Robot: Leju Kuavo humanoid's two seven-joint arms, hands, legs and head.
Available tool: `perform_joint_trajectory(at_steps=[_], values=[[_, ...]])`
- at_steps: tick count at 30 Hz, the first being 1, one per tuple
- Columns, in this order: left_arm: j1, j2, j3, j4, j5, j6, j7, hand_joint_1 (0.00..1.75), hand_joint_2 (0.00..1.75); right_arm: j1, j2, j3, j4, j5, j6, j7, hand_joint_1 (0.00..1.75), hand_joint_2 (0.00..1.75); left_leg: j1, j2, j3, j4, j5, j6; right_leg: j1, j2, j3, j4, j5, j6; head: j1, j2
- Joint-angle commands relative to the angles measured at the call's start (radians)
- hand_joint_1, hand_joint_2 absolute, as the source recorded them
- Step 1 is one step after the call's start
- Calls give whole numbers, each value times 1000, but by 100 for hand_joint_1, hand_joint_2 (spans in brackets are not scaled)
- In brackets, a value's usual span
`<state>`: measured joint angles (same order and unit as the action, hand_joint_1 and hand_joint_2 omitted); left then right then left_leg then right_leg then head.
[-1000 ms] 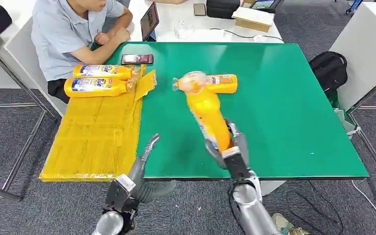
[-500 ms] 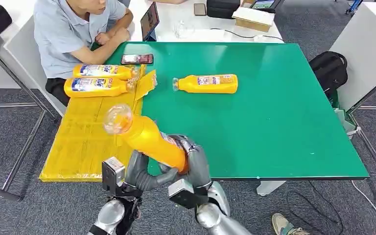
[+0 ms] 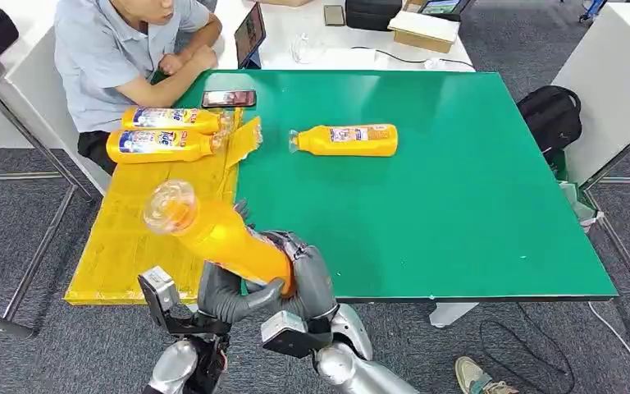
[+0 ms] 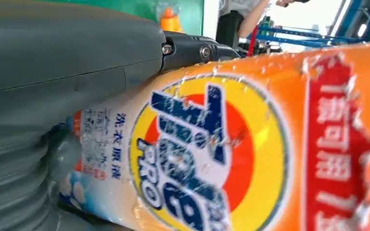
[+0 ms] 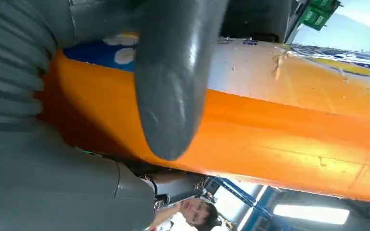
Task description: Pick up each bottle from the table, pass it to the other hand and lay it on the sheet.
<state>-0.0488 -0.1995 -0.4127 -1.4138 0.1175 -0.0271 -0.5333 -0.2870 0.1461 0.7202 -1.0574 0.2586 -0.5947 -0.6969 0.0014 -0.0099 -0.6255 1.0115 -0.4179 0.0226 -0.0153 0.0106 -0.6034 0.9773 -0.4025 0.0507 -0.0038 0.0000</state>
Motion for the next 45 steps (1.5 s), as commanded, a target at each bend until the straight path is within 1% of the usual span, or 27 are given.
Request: perform_joint_trajectory(at_steps=[1,7,8,9,10,11,12,13,14,16,17,18,19,20,22,27,29,31,33,36,38,39,40,41,43,44,45], values=[[-75,9,14,-2,71,-29,48,0,175,27,-29,102,127,22,-26,-1,175,175,1,-2,3,-1,0,-1,1,-3,4,-1,-1,-1,0,0],[-84,10,20,50,112,-41,92,0,175,40,-39,105,151,24,-63,-1,175,175,1,-3,3,-1,0,-1,1,-4,4,-2,-1,-1,0,0],[-84,10,20,50,112,-41,92,0,175,40,-39,105,151,24,-63,-1,175,175,1,-3,5,-2,-1,-1,1,-5,6,-2,-2,-2,0,0],[-98,0,12,81,121,-34,107,0,175,29,-39,125,179,41,-98,-1,175,175,1,-4,5,-2,0,-1,1,-5,6,-2,-2,-2,0,0],[-104,-5,12,93,127,-29,121,5,175,29,-38,123,181,43,-103,-1,175,175,1,-4,3,-1,0,-1,1,-5,4,-2,-1,-1,0,0],[-109,-10,12,102,128,-23,124,40,175,30,-39,123,179,42,-103,-1,171,175,1,-4,6,-2,-1,-1,1,-6,7,-2,-2,-2,0,0],[-116,-16,13,116,135,-17,131,40,175,30,-35,117,190,54,-103,-1,173,175,1,-4,4,-2,0,-1,1,-6,5,-2,-2,-2,0,0],[-123,-19,15,129,151,-17,141,16,175,34,-31,104,198,77,-103,-1,166,175,1,-4,3,-1,0,-1,1,-5,4,-2,-2,-1,0,0],[-129,-15,13,136,159,-17,143,0,175,38,-28,93,203,97,-103,-1,169,175,1,-6,6,-2,-1,-1,2,-8,7,-2,-3,-2,0,0],[-135,-6,17,143,165,-14,142,0,175,46,-26,78,202,98,-103,-1,166,175,1,-4,2,-1,0,-1,1,-5,2,-2,-1,-1,0,0],[-136,-2,20,143,167,-12,142,0,175,48,-24,75,208,98,-103,-1,169,175,1,-6,5,-2,-1,-1,1,-8,6,-2,-3,-2,0,0],[-135,-2,26,140,156,8,130,0,175,47,-23,72,218,105,-103,-1,164,175,1,-5,4,-1,0,-1,2,-7,4,-2,-2,-2,0,0],[-135,-1,27,139,155,10,129,0,175,47,-22,67,222,113,-103,-1,166,175,1,-3,2,-1,0,-1,1,-5,2,-2,-1,-1,0,0],[-135,-1,27,139,155,10,129,0,175,47,-22,67,222,113,-103,-1,161,175,1,-5,5,-2,-1,-1,2,-7,5,-2,-2,-2,0,0],[-137,-2,38,136,162,20,132,0,175,53,-17,52,229,133,-103,-1,161,175,1,-3,2,-1,0,-1,1,-5,2,-2,-1,-2,0,0],[-140,-17,68,126,194,43,133,0,175,57,-14,40,239,143,-103,-1,157,175,1,-6,5,-1,-1,-2,2,-8,7,-1,-3,-3,0,0],[-142,-22,94,110,225,57,127,0,175,60,-11,41,239,117,-103,-1,155,175,2,-5,8,-1,-3,-2,2,-9,9,-2,-5,-4,0,0],[-137,-34,113,97,229,89,108,0,175,57,-12,48,248,99,-103,-1,155,175,2,-4,3,-1,0,-1,2,-7,3,-1,-2,-2,0,0],[-134,-39,114,92,235,96,110,0,175,57,-9,55,247,84,-103,-1,155,175,2,-5,7,-1,-2,-2,3,-8,8,-1,-4,-4,0,0],[-126,-60,126,75,249,129,91,0,175,55,-5,73,246,48,-103,-1,154,175,1,-2,1,0,-1,-1,2,-4,1,-1,-1,-2,0,0],[-121,-71,129,53,209,195,38,0,175,52,3,83,257,25,-91,-1,154,175,2,-4,6,-1,-2,-2,2,-7,7,-1,-4,-3,0,0],[-121,-73,130,41,181,231,13,0,175,50,7,90,264,23,-88,-1,159,175,2,-3,2,0,-1,-1,2,-5,2,-1,-2,-2,0,0],[-121,-75,128,40,184,233,17,0,175,51,10,90,268,18,-86,-1,157,175,1,-3,4,0,-2,-1,2,-5,4,-1,-3,-3,0,0],[-121,-75,128,40,184,233,17,0,175,51,10,90,268,18,-86,-1,157,175,1,-2,0,0,0,-1,1,-4,1,-1,-1,-2,0,0],[-121,-75,125,41,193,233,34,0,175,53,12,92,271,15,-90,-1,159,175,2,-3,4,0,-2,-2,2,-6,6,-1,-4,-3,0,0],[-118,-77,128,41,196,241,35,0,175,54,11,93,272,12,-93,-1,157,175,1,-2,1,-1,-1,-1,2,-5,2,-1,-2,-2,0,0],[-118,-76,126,42,196,244,35,0,175,54,11,93,273,10,-95,-1,157,175,2,-4,5,-2,-2,-2,2,-7,6,-2,-3,-3,0,0]])
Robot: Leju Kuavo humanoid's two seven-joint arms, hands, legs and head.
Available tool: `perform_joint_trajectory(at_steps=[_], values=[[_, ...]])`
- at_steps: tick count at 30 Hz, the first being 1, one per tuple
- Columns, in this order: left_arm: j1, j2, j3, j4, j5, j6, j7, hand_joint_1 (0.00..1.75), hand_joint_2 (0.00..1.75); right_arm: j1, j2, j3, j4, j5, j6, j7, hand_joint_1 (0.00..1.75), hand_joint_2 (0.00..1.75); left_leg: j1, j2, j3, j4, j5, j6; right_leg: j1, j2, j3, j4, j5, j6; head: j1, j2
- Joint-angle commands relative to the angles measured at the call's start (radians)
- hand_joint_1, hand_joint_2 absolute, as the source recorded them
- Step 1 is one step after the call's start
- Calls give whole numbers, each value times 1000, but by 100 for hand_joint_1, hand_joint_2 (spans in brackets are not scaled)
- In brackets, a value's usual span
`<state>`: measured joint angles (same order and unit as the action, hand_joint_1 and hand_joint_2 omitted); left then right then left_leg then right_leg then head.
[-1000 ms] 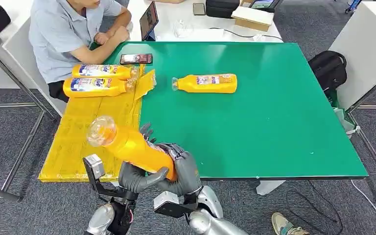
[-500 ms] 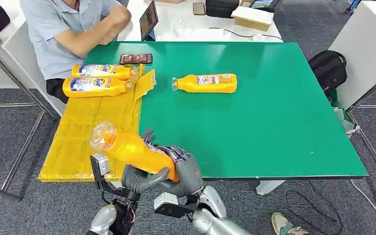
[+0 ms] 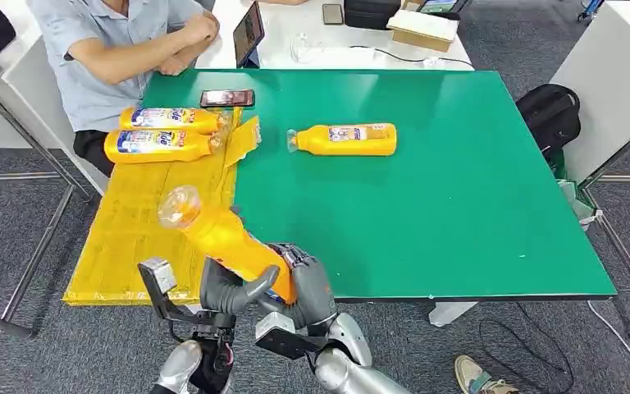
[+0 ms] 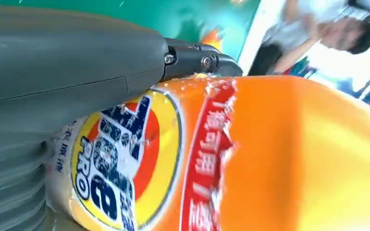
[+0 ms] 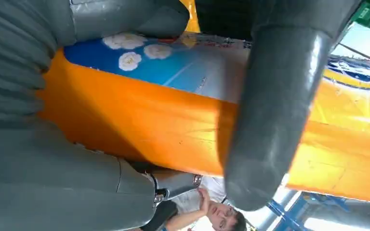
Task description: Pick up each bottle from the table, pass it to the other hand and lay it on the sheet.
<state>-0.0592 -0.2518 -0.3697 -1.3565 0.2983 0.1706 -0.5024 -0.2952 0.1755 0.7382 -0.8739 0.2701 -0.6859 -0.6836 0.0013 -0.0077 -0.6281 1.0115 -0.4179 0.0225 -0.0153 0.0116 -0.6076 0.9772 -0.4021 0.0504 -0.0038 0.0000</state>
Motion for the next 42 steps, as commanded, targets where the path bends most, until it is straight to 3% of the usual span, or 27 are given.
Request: perform_joint_trajectory(at_steps=[1,9,13,17,18,19,20,21,22,23,28,29,36,39,42], values=[[-108,-21,80,-13,16,46,6,0,175,61,-19,77,89,-6,-2,-15,159,175,1,-5,4,-1,-1,-1,2,-6,6,-1,-2,-2,0,0],[-117,18,24,35,50,-22,80,0,175,54,-29,80,95,0,-12,-15,154,175,1,-4,4,-2,0,-1,1,-5,5,-2,-2,-2,0,0],[-128,47,-20,85,69,-91,123,0,175,73,-18,-16,103,159,-12,-15,150,175,1,-6,8,-3,-1,-2,1,-8,10,-2,-3,-3,0,0],[-134,53,-19,102,71,-107,117,7,175,87,-15,-57,101,215,-12,-15,141,175,1,-7,7,-2,-1,-2,2,-8,9,-2,-4,-3,0,0],[-134,53,-19,102,71,-107,117,24,175,87,-15,-57,101,215,-12,-15,138,175,1,-6,4,-2,0,-1,1,-7,6,-2,-2,-2,0,0],[-132,53,-17,101,78,-118,120,72,175,90,-12,-79,97,242,-12,-15,117,175,1,-8,7,-2,-1,-2,2,-9,10,-2,-4,-3,0,0],[-132,52,-16,101,78,-118,120,143,175,92,-9,-88,98,264,-12,-15,75,175,1,-4,2,-1,0,-1,1,-5,3,-1,-1,-1,0,0],[-131,51,-15,99,78,-119,117,159,175,91,-8,-92,99,273,-12,-15,38,175,1,-7,6,-2,-1,-2,2,-8,8,-2,-4,-2,0,0],[-130,47,-11,93,83,-124,108,166,175,93,-7,-93,98,276,-12,-15,9,175,2,-7,8,-2,-2,-2,2,-9,10,-2,-4,-3,0,0],[-128,47,-9,90,87,-126,106,169,175,92,-5,-95,100,276,-12,-15,0,175,1,-5,5,-1,-1,-1,1,-7,7,-1,-3,-2,0,0],[-111,40,11,41,95,-125,83,171,175,94,9,-101,104,245,-12,-15,0,175,1,-3,2,-1,-1,-1,1,-3,4,-1,-1,-1,0,0],[-108,36,18,33,91,-114,74,166,175,95,11,-103,102,243,-12,-15,0,0,1,-2,2,-1,-1,-1,1,-2,3,0,-1,-1,0,0],[-112,28,38,30,73,-74,59,168,175,103,19,-126,85,264,-12,-15,0,0,1,-3,3,-1,-1,-1,1,-4,5,0,-2,-2,0,0],[-135,25,67,57,5,32,20,169,175,105,25,-135,76,284,-12,-15,0,0,1,-3,5,-1,-2,-1,1,-4,7,0,-3,-2,0,0],[-196,64,70,158,-199,221,-26,175,175,102,27,-134,72,294,-12,-15,0,0,1,-4,4,-1,-1,-2,1,-5,7,0,-3,-2,0,0]])
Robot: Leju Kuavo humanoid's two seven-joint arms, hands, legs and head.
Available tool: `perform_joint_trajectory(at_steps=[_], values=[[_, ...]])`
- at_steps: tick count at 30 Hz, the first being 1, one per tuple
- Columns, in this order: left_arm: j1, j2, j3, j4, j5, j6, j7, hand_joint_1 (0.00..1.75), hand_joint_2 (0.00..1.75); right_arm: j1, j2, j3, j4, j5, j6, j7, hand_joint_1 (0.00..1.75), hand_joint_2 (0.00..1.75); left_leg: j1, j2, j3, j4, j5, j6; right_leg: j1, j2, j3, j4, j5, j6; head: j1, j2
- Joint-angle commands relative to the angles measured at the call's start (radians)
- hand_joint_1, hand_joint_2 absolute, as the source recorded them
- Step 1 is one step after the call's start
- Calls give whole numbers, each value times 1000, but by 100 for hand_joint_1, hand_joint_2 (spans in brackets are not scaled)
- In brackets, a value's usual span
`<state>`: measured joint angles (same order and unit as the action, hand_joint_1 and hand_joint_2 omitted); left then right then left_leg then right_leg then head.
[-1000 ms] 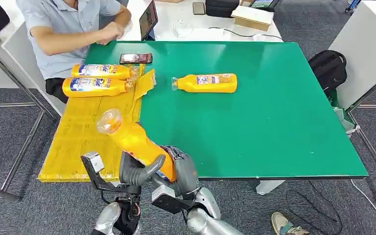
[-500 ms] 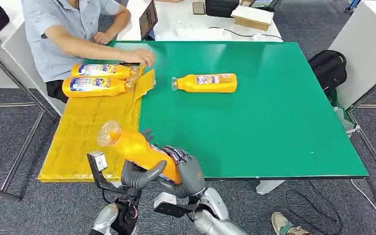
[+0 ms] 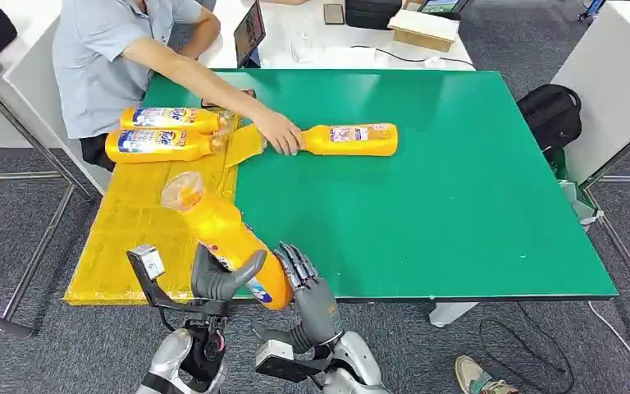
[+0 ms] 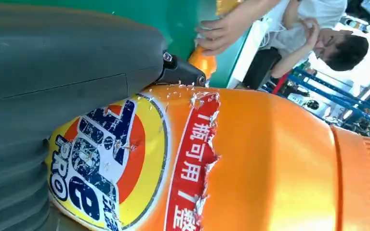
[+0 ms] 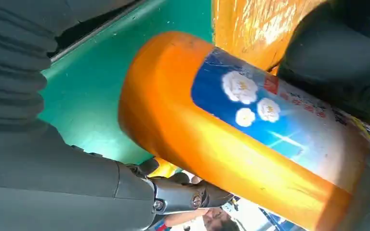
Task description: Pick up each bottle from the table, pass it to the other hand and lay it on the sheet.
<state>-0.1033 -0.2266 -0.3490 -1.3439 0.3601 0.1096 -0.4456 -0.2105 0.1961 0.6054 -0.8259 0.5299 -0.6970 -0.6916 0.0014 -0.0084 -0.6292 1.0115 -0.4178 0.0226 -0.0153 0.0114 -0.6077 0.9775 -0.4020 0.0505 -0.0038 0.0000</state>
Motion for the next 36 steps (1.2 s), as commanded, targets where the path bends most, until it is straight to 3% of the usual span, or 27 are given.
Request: perform_joint_trajectory(at_steps=[1,2,5,6,8,10,12,16,18,20,21,26,27,28,30,36], values=[[-165,56,50,172,-304,313,-91,175,175,15,7,3,25,34,-1,-7,0,0,1,-2,3,-1,0,-1,1,-3,4,-1,-1,-2,0,0],[-192,74,46,232,-400,363,-91,175,175,13,6,8,23,33,-1,-7,0,0,1,-3,5,-1,-1,-2,1,-4,6,-1,-2,-2,0,0],[-247,112,59,362,-683,557,-114,154,175,5,6,29,0,27,-1,-7,0,0,0,-2,8,-3,-1,-2,1,-2,8,-1,-2,-3,0,0],[-256,103,132,390,-833,589,-108,152,175,1,7,36,-5,25,-1,-7,0,0,0,-1,5,-2,0,-1,0,-1,5,-1,-1,-2,0,0],[-267,83,253,431,-1089,589,-95,157,175,-4,10,41,-10,14,-1,-7,0,0,0,1,7,-2,-1,-2,1,0,7,0,-1,-3,0,0],[-267,83,253,431,-1089,589,-95,157,175,-4,10,41,-10,14,-1,-7,0,0,0,1,4,-1,0,-1,1,1,4,0,0,-2,0,0],[-321,126,190,572,-1157,524,-58,164,175,-12,2,61,-1,-10,-1,-7,0,0,0,2,8,-2,-2,-2,1,1,8,0,-2,-3,0,0],[-381,169,112,704,-1231,373,14,143,175,-26,-15,109,-3,-61,-1,-7,0,0,1,-1,6,-2,0,-2,1,-1,6,0,-1,-2,1,0],[-455,202,74,829,-1213,118,39,152,175,-38,-37,162,-18,-119,-1,-7,0,0,0,-1,6,-1,0,-2,1,-2,6,1,-1,-2,0,0],[-478,228,41,854,-1244,86,37,152,175,-43,-44,186,-19,-144,-1,-7,0,0,1,-1,6,0,-1,-2,2,-2,7,1,-2,-2,0,0],[-497,240,24,877,-1260,63,44,171,175,-48,-47,202,-17,-164,-1,-7,0,0,0,-1,5,-1,0,-1,0,-1,5,1,-1,-2,0,0],[-552,249,2,918,-1275,16,58,175,175,-61,-55,249,-14,-214,-1,-7,0,0,0,-3,16,-2,-1,-3,1,-2,17,0,-2,-4,0,0],[-557,243,6,916,-1273,36,65,150,175,-63,-55,254,-14,-224,-1,-7,0,0,0,-2,17,-3,0,-3,1,-1,18,0,-2,-5,0,0],[-557,243,6,916,-1273,36,65,150,175,-63,-55,254,-14,-224,-1,-7,0,0,0,-3,17,-2,0,-3,1,-1,17,1,-2,-6,0,0],[-565,226,29,907,-1249,66,65,0,175,-65,-56,261,-7,-236,-1,-7,0,0,1,-2,17,-2,0,-5,2,-1,16,2,-1,-7,0,0],[-565,222,26,903,-1249,70,60,0,175,-65,-54,262,-3,-239,-1,-7,0,0,1,-3,17,-2,2,-6,2,-1,16,2,0,-9,0,0]])
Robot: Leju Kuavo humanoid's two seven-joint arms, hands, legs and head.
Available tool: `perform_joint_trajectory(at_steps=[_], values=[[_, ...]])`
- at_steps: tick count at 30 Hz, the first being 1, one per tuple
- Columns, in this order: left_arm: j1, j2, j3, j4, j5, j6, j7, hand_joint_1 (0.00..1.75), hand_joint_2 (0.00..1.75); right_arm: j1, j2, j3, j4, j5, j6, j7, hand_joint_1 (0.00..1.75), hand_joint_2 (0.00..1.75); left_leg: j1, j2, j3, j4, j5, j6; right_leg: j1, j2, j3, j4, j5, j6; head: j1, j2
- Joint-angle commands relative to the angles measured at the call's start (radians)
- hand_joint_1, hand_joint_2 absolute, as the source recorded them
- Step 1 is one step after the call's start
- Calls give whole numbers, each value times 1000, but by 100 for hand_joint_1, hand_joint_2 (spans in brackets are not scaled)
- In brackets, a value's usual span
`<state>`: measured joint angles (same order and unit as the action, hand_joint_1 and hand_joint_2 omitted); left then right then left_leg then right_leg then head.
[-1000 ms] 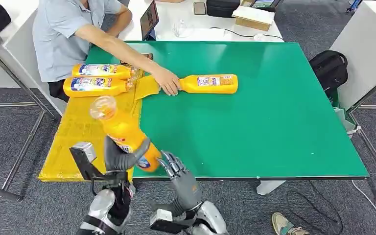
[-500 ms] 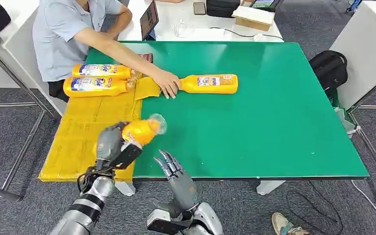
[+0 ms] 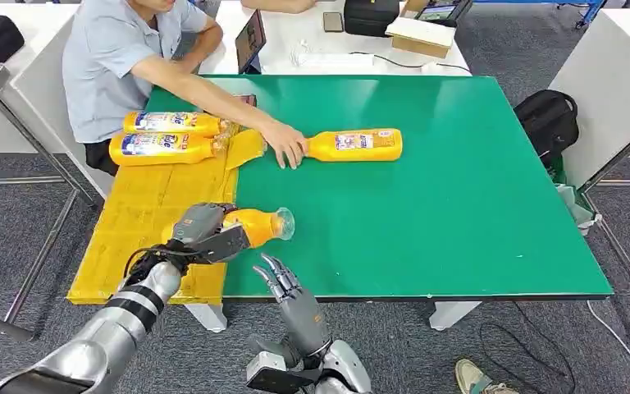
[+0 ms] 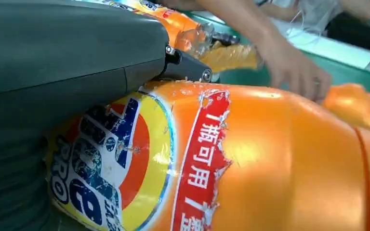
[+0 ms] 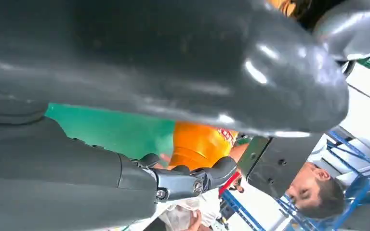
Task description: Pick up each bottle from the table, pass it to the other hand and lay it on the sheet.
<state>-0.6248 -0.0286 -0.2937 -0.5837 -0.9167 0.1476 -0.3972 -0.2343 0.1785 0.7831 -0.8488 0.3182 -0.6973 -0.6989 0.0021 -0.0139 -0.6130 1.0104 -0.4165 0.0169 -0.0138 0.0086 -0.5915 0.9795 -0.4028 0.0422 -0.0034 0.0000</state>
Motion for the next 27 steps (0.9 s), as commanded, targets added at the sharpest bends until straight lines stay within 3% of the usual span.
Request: perform_joint_trajectory(at_steps=[1,7,11,19,20,24,25,27], values=[[-33,19,-41,122,23,60,-17,0,175,-42,-40,92,22,-40,-1,1,0,0,0,4,1,-1,1,-1,0,2,0,0,1,-2,0,0],[8,-31,-6,66,103,55,-92,0,175,-41,-41,87,26,-50,-1,1,0,0,3,5,-3,-1,1,-2,3,0,-4,0,2,-2,0,0],[87,-74,41,-101,279,-62,-208,0,175,-41,-42,85,29,-57,-1,1,0,0,2,3,-4,0,1,-1,3,-1,-4,0,0,-1,0,0],[207,-178,127,-481,613,-25,-211,0,175,-10,-40,23,-22,17,-1,1,0,0,2,2,-13,2,1,-1,2,-2,-12,1,1,-1,0,0],[239,-216,162,-595,798,-43,-180,0,175,17,-36,-38,-82,94,-1,1,0,0,2,3,-11,2,0,-2,2,-2,-10,1,0,-2,0,0],[297,-221,162,-718,975,-2,-165,0,175,72,-37,-125,-234,184,-1,1,0,0,2,3,-12,2,0,-2,2,-1,-11,1,0,-2,0,0],[297,-221,162,-718,975,-2,-165,0,175,72,-37,-125,-234,184,-1,1,0,175,2,5,-14,1,1,-1,2,1,-14,1,1,-1,0,0],[369,-209,163,-804,1051,31,-187,0,175,120,-40,-211,-362,280,-1,1,0,175,2,6,-13,1,1,-2,2,2,-13,1,2,-1,0,0]])
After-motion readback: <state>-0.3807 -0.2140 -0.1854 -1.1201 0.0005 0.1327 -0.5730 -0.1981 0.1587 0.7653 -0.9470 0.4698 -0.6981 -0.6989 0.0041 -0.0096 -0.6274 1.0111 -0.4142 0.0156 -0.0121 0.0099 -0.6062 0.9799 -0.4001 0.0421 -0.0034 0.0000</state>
